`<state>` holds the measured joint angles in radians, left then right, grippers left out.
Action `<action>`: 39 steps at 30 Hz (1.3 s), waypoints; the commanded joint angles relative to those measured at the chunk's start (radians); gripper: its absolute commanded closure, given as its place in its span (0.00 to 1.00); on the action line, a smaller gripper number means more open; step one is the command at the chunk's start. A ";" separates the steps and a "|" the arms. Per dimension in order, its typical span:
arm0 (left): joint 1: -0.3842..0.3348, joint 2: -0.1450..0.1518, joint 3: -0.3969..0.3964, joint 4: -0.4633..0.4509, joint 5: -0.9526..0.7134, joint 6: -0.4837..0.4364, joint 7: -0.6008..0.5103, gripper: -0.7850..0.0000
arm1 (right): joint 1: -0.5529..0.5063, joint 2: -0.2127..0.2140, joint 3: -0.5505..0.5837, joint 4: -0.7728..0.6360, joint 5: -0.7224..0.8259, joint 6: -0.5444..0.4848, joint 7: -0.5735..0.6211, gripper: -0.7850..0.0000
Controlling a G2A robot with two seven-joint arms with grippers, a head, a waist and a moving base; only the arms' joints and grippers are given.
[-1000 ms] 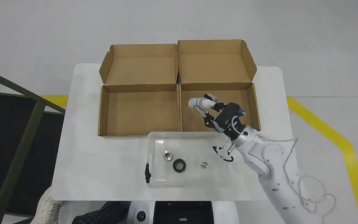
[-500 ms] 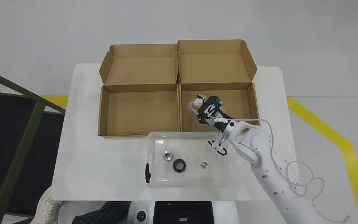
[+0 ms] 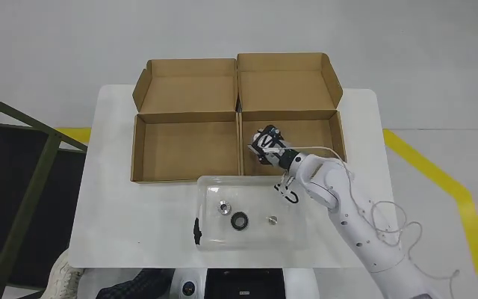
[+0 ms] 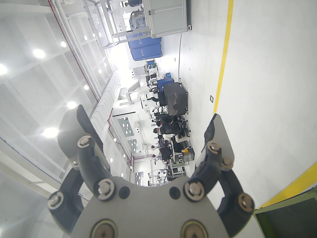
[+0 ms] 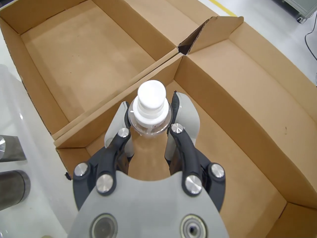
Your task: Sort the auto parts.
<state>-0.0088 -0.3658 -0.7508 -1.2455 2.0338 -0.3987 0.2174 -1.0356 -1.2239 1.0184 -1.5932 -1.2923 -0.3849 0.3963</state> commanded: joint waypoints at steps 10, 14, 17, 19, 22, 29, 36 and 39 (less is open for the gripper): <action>0.000 0.000 0.000 0.000 0.000 0.000 0.000 0.00 | 0.015 -0.008 -0.010 0.017 0.012 0.002 0.009 0.00; 0.000 0.000 0.000 0.000 0.000 0.000 0.000 0.00 | 0.003 -0.006 0.005 -0.017 0.016 -0.003 0.008 0.00; 0.000 0.000 0.000 0.000 0.000 0.000 0.000 0.00 | -0.016 -0.001 0.029 -0.061 0.022 -0.012 0.005 0.00; 0.000 0.000 0.000 0.000 0.000 0.000 0.000 0.00 | -0.032 0.004 0.049 -0.097 0.021 -0.020 0.009 0.00; 0.000 0.000 0.000 0.000 0.000 0.000 0.000 0.00 | -0.059 0.012 0.078 -0.155 0.028 -0.048 0.019 0.00; 0.000 0.000 0.000 0.000 0.000 0.000 0.000 0.00 | -0.130 0.031 0.145 -0.293 0.057 -0.135 0.069 0.00; 0.000 0.000 0.000 0.000 0.000 0.000 0.000 0.00 | -0.221 0.053 0.214 -0.421 0.084 -0.230 0.114 0.00; 0.000 0.000 0.000 0.000 0.000 0.000 0.000 0.00 | -0.262 0.063 0.238 -0.453 0.097 -0.283 0.130 0.00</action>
<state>-0.0088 -0.3658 -0.7508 -1.2455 2.0338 -0.3987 0.2174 -1.2821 -1.1647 1.2481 -2.0366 -1.2004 -0.6459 0.5182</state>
